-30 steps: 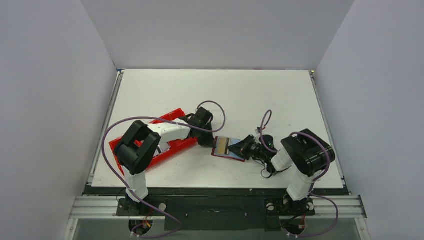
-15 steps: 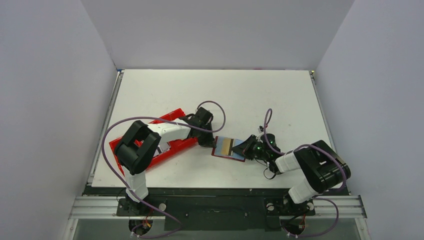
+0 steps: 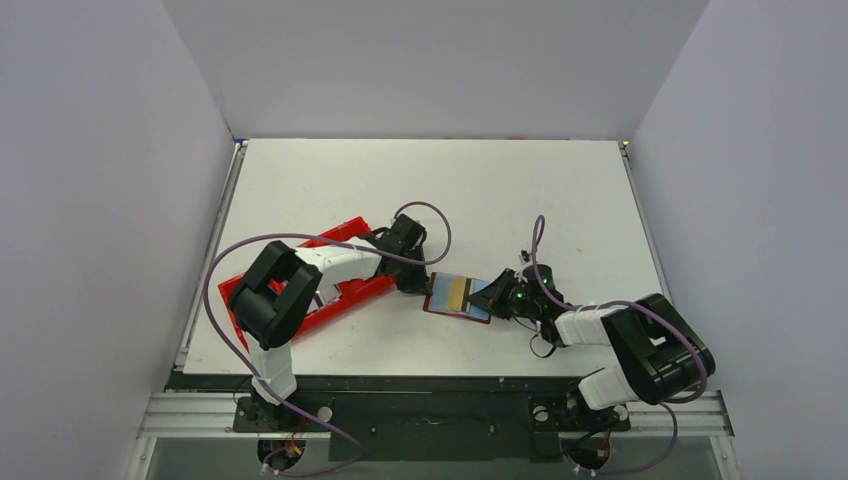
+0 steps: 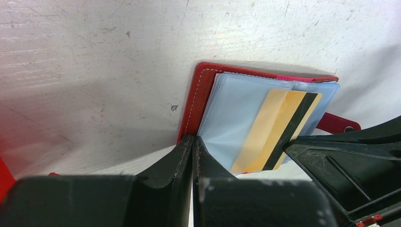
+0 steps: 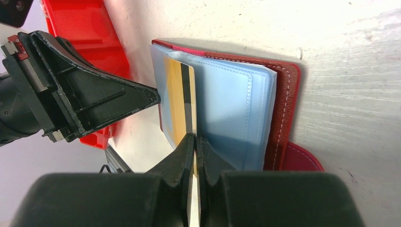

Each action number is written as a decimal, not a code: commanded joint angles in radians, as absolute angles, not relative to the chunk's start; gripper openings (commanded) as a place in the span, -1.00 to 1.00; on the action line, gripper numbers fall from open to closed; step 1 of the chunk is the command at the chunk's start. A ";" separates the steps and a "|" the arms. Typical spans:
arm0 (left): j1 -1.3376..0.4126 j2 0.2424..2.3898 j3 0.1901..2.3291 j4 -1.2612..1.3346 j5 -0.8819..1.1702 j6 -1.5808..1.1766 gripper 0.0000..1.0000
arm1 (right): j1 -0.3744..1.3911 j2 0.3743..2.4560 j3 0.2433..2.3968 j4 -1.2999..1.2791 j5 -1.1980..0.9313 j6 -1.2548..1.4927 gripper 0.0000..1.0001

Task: Take the credit cards out of the card holder
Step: Remove the credit card from the card holder.

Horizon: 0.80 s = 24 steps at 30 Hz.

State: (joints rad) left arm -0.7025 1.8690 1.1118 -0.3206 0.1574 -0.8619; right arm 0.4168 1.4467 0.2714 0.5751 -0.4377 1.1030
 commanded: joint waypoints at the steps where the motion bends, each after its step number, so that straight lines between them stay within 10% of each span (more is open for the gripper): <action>1: -0.707 1.940 1.072 -0.447 0.028 -0.828 -1.00 | 0.403 1.395 0.293 0.498 -0.401 1.054 -1.00; 24: -0.743 1.866 1.272 -0.545 0.049 -0.751 -0.82 | 0.363 1.193 0.370 0.230 -0.390 0.983 -1.00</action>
State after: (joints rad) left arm -0.7307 1.8828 1.2007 -0.4618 0.0856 -0.8017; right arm 0.3740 1.2278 0.3233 0.2531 -0.4076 1.0046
